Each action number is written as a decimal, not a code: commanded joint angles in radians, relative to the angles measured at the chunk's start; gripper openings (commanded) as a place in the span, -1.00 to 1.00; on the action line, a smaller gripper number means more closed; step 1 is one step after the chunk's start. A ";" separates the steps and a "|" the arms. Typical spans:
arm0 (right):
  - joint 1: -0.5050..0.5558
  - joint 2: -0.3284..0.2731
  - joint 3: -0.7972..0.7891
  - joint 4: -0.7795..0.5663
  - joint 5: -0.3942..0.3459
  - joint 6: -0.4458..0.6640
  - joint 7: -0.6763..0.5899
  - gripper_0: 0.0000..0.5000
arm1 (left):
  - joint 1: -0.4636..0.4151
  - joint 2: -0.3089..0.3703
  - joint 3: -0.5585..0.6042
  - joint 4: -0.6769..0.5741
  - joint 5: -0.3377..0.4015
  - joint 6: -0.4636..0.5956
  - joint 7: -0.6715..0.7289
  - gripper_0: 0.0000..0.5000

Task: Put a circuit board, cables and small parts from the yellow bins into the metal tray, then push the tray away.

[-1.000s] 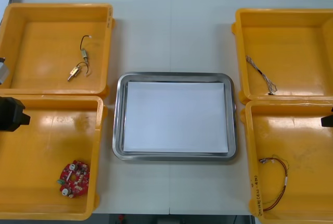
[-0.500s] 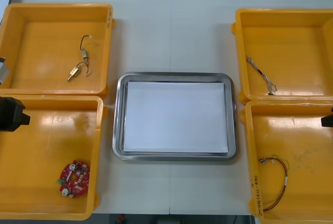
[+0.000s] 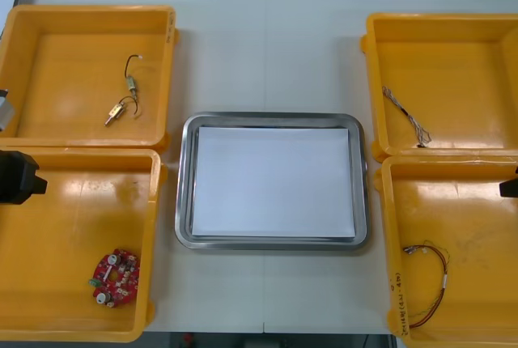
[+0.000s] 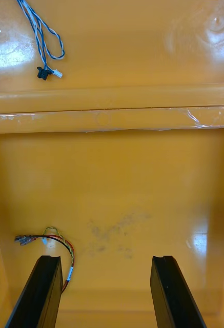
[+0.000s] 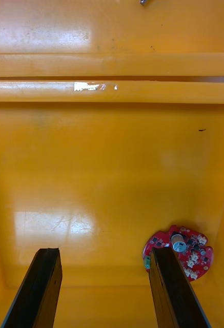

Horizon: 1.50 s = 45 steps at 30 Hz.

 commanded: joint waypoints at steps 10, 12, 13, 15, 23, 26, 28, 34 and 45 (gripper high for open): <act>0.016 -0.041 -0.024 -0.031 -0.008 0.003 -0.017 1.00 | 0.021 0.037 0.028 -0.028 0.007 0.006 -0.040 1.00; 0.016 -0.041 -0.024 -0.031 -0.008 0.003 -0.017 1.00 | 0.021 0.037 0.028 -0.028 0.007 0.006 -0.040 1.00; 0.016 -0.041 -0.024 -0.031 -0.008 0.003 -0.017 1.00 | 0.021 0.037 0.028 -0.028 0.007 0.006 -0.040 1.00; 0.016 -0.041 -0.024 -0.031 -0.008 0.003 -0.017 1.00 | 0.021 0.037 0.028 -0.028 0.007 0.006 -0.040 1.00; 0.016 -0.041 -0.024 -0.031 -0.008 0.003 -0.017 1.00 | 0.021 0.037 0.028 -0.028 0.007 0.006 -0.040 1.00; 0.016 -0.041 -0.024 -0.031 -0.008 0.003 -0.017 1.00 | 0.021 0.037 0.028 -0.028 0.007 0.006 -0.040 1.00; 0.016 -0.041 -0.024 -0.031 -0.008 0.003 -0.017 1.00 | 0.021 0.037 0.028 -0.028 0.007 0.006 -0.040 1.00; 0.016 -0.041 -0.024 -0.031 -0.008 0.003 -0.017 1.00 | 0.021 0.037 0.028 -0.028 0.007 0.006 -0.040 1.00; 0.010 -0.037 -0.025 -0.030 -0.008 0.003 -0.017 1.00 | 0.021 0.037 0.028 -0.028 0.007 0.006 -0.040 1.00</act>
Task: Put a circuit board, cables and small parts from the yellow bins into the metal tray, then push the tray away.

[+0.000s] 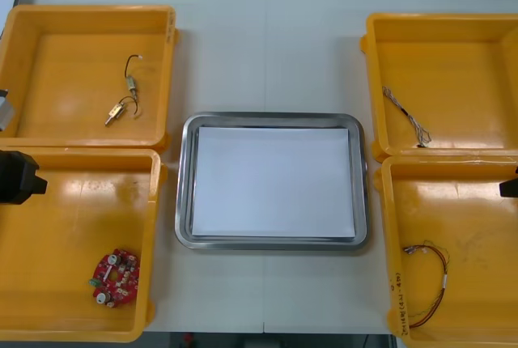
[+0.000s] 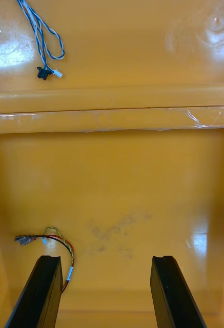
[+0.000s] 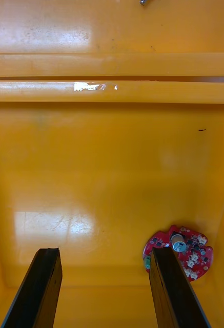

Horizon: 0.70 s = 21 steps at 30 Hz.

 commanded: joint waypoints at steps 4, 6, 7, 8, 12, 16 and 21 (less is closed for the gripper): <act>0.000 -0.037 -0.027 -0.037 -0.009 0.003 -0.011 1.00 | 0.021 0.037 0.028 -0.028 0.007 0.006 -0.040 1.00; 0.007 -0.035 -0.025 -0.042 -0.008 0.003 -0.012 1.00 | 0.019 0.022 0.004 -0.011 0.012 0.006 -0.042 1.00; 0.010 -0.035 -0.025 -0.042 -0.009 0.003 -0.014 1.00 | 0.018 0.022 0.005 -0.012 0.012 0.006 -0.042 1.00; 0.013 -0.034 -0.025 -0.042 -0.006 0.003 -0.017 1.00 | 0.016 0.019 0.002 -0.009 0.013 0.006 -0.042 1.00; 0.033 -0.025 -0.035 -0.044 -0.009 0.003 -0.023 1.00 | -0.008 0.020 -0.001 -0.003 0.024 0.006 -0.045 1.00; 0.059 -0.014 -0.052 -0.071 -0.006 0.003 -0.032 1.00 | -0.010 0.023 -0.001 -0.003 0.042 0.006 -0.053 1.00; 0.100 0.006 -0.053 -0.143 0.015 0.003 -0.054 1.00 | 0.010 0.023 -0.001 -0.003 0.092 0.006 -0.068 1.00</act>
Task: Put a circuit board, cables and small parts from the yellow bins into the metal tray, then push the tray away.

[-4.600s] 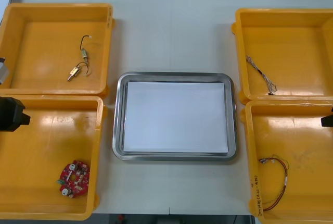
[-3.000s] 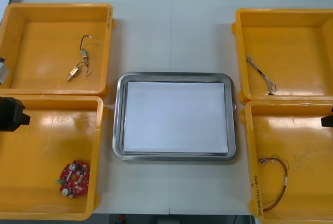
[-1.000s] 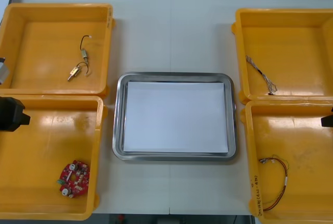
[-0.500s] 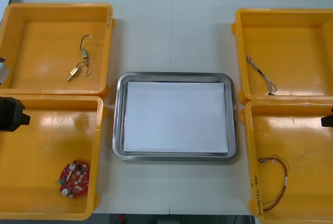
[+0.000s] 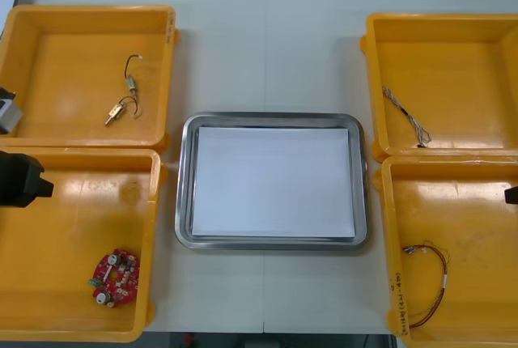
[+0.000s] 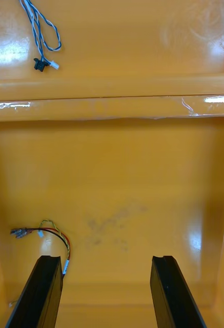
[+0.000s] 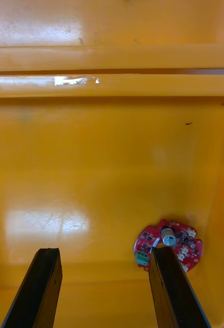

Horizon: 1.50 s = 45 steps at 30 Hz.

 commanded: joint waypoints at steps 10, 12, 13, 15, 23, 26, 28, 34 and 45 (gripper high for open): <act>0.137 0.093 -0.027 -0.216 0.102 0.003 -0.089 1.00 | 0.095 0.023 -0.027 -0.004 0.042 0.006 -0.168 1.00; 0.160 0.109 -0.026 -0.245 0.112 0.003 -0.099 1.00 | 0.115 0.023 -0.031 -0.004 0.048 -0.015 -0.182 1.00; 0.172 0.120 -0.026 -0.260 0.115 0.003 -0.104 1.00 | 0.122 0.023 -0.040 -0.004 0.050 -0.025 -0.185 1.00; 0.186 0.132 -0.026 -0.283 0.118 0.003 -0.109 1.00 | 0.131 0.023 -0.057 -0.004 0.048 -0.044 -0.188 1.00; 0.245 0.173 -0.011 -0.315 0.110 0.003 -0.130 1.00 | 0.168 0.023 -0.117 -0.003 0.039 -0.147 -0.192 1.00; 0.266 0.198 -0.011 -0.320 0.112 0.003 -0.139 1.00 | 0.180 0.023 -0.140 -0.003 0.035 -0.177 -0.194 1.00; 0.288 0.215 -0.003 -0.320 0.115 0.003 -0.144 1.00 | 0.196 0.023 -0.160 -0.003 0.030 -0.209 -0.194 1.00; 0.344 0.238 0.039 -0.320 0.145 0.003 -0.164 1.00 | 0.223 0.023 -0.197 0.000 0.008 -0.263 -0.198 1.00; 0.389 0.258 0.065 -0.317 0.161 0.003 -0.190 1.00 | 0.227 0.023 -0.277 0.042 -0.031 -0.347 -0.198 1.00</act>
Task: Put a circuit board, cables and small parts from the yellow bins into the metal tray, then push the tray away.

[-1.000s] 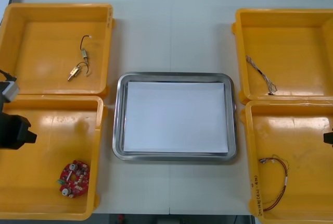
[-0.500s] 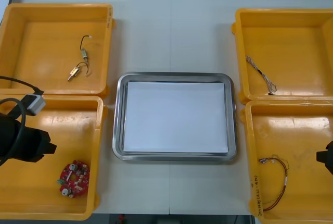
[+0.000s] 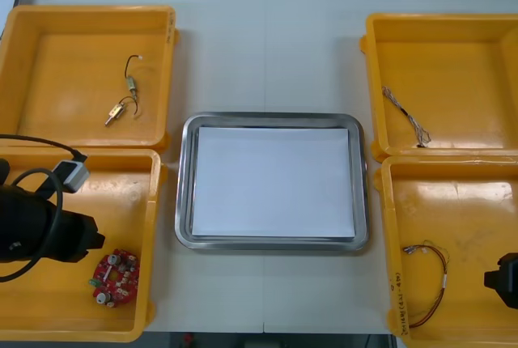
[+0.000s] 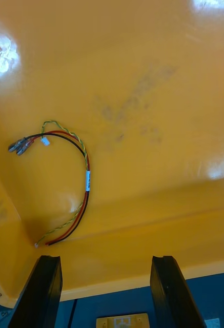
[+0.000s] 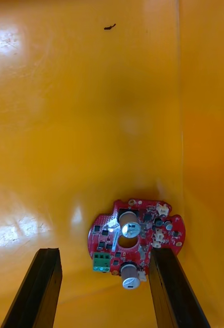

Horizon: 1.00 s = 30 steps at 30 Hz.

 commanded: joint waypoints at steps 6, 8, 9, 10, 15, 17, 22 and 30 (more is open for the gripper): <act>0.027 0.021 0.052 -0.026 0.040 0.003 -0.060 1.00 | 0.032 0.023 -0.073 0.040 -0.036 -0.079 -0.054 1.00; 0.025 0.020 0.064 -0.026 0.052 0.003 -0.069 1.00 | 0.035 0.023 -0.076 0.043 -0.040 -0.082 -0.054 1.00; 0.024 0.021 0.067 -0.024 0.055 0.003 -0.070 1.00 | 0.035 0.023 -0.077 0.044 -0.042 -0.082 -0.054 1.00; 0.019 0.020 0.075 -0.020 0.060 0.003 -0.074 1.00 | 0.036 0.023 -0.082 0.043 -0.043 -0.082 -0.052 1.00; 0.005 0.021 0.098 0.005 0.077 -0.006 -0.086 1.00 | 0.041 0.023 -0.096 0.046 -0.053 -0.082 -0.048 1.00; 0.005 0.020 0.109 0.014 0.085 -0.029 -0.092 1.00 | 0.043 0.023 -0.100 0.054 -0.054 -0.092 -0.048 1.00; 0.005 0.021 0.138 0.037 0.101 -0.084 -0.112 1.00 | 0.044 0.034 -0.123 0.090 -0.057 -0.138 -0.055 1.00; 0.005 0.020 0.176 0.052 0.128 -0.151 -0.146 1.00 | 0.044 0.062 -0.183 0.118 -0.066 -0.204 -0.045 1.00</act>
